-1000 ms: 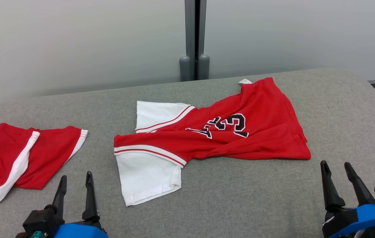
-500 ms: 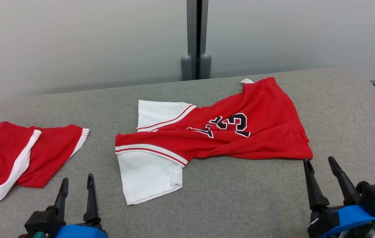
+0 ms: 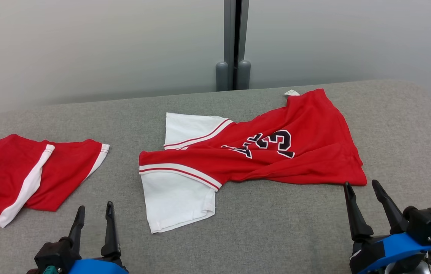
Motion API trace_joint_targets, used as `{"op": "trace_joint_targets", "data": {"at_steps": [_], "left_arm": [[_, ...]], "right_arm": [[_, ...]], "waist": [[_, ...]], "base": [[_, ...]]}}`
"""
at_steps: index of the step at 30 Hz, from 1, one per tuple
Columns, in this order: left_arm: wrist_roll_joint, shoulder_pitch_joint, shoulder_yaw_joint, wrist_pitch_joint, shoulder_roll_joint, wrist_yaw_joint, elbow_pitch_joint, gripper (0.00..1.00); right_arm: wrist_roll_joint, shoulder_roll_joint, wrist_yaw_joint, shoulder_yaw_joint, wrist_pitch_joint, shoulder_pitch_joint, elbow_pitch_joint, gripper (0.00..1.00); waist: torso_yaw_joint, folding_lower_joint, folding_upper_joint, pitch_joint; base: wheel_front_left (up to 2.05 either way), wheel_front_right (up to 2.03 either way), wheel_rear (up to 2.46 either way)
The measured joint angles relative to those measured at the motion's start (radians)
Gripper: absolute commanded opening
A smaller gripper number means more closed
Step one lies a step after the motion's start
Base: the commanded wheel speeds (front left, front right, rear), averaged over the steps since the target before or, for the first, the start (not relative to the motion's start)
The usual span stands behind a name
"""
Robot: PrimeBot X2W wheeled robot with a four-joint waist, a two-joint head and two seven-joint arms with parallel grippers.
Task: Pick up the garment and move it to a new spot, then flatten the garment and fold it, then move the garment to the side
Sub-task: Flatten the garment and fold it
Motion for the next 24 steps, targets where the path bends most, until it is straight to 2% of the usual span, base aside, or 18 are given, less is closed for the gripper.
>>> {"op": "trace_joint_targets", "data": {"at_steps": [3,6,10,13,19,24], "left_arm": [[-0.002,-0.003,-0.011,0.007,0.0,-0.011,0.007,1.0],[-0.004,-0.006,-0.072,0.077,-0.003,-0.044,0.039,1.0],[-0.002,-0.043,-0.136,0.161,-0.03,-0.055,0.095,1.0],[-0.007,-0.069,-0.159,0.198,-0.044,-0.045,0.153,1.0],[-0.01,-0.156,-0.17,0.228,-0.063,0.016,0.263,1.0],[-0.018,-0.21,-0.183,0.251,-0.068,0.028,0.336,1.0]], "right_arm": [[0.004,0.0,0.0,0.003,0.007,-0.001,0.002,1.0],[0.005,0.0,0.0,0.004,0.013,-0.004,0.004,1.0],[0.014,0.0,0.0,0.006,0.015,-0.009,0.007,1.0],[0.023,0.0,0.0,0.014,0.015,-0.014,0.01,1.0],[0.032,0.0,0.0,0.036,0.014,-0.03,0.016,1.0],[0.033,0.0,0.0,0.045,0.006,-0.046,0.023,1.0]], "waist": [[0.001,0.0001,0.0,0.004],[0.004,0.0001,0.0,0.009],[0.01,0.0001,0.0,0.017],[0.011,0.0001,0.0,0.025],[-0.005,0.0001,0.0,0.048],[-0.023,0.0002,0.0,0.068]], "base": [[0.0,0.0,0.0],[0.0,0.0,0.0],[0.0,0.0,0.0],[0.0,0.0,0.0],[0.0,0.0,0.0],[0.0,0.0,0.0]]}}
